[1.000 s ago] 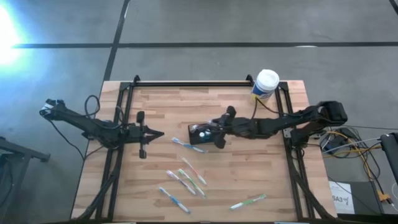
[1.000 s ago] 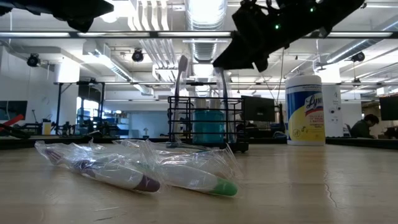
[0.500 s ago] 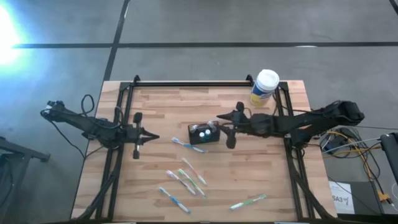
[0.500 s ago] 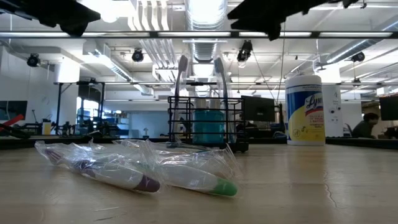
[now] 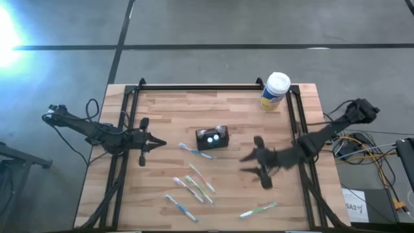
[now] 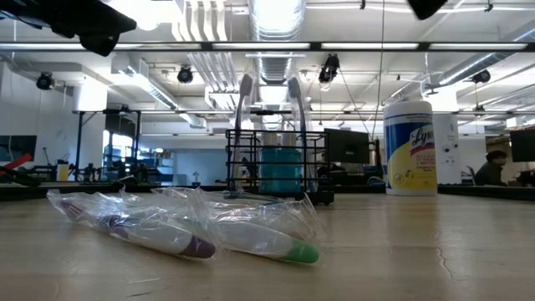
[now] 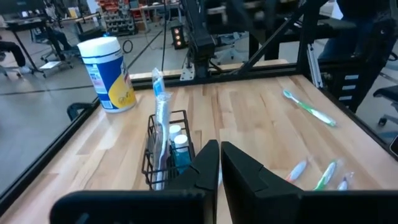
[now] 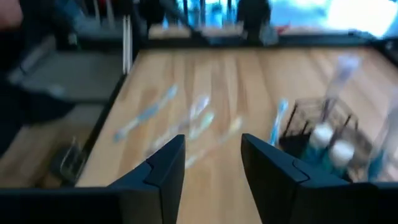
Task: Pick & Place toothbrushing station
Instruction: Put the bottom green toothbrush into the black wire organizer
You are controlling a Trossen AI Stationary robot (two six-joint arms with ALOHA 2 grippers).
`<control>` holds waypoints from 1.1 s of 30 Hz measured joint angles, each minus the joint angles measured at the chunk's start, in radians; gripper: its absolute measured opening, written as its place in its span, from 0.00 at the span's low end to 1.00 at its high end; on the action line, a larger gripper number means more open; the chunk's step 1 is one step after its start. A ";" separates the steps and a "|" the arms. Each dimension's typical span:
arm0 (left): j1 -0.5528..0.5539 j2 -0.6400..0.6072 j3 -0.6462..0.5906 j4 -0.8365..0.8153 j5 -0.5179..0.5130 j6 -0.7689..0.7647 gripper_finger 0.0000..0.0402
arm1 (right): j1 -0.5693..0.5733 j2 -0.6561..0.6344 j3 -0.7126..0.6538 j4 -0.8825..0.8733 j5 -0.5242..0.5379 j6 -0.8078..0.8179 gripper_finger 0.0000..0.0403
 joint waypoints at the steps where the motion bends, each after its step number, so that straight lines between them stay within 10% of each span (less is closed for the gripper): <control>1: 0.000 0.000 0.000 0.000 0.000 0.000 0.06 | 0.035 0.024 0.031 -0.065 0.030 0.037 0.37; 6: 0.000 0.000 0.000 0.000 0.000 0.000 0.06 | 0.182 0.190 0.207 -0.434 0.082 0.335 0.36; 13: 0.000 0.000 0.000 -0.006 0.019 -0.007 0.06 | 0.273 0.473 0.457 -0.686 -0.106 0.615 0.36; 33: 0.000 0.000 0.000 -0.004 0.038 -0.024 0.06 | 0.284 0.876 0.671 -0.840 -0.416 0.527 0.36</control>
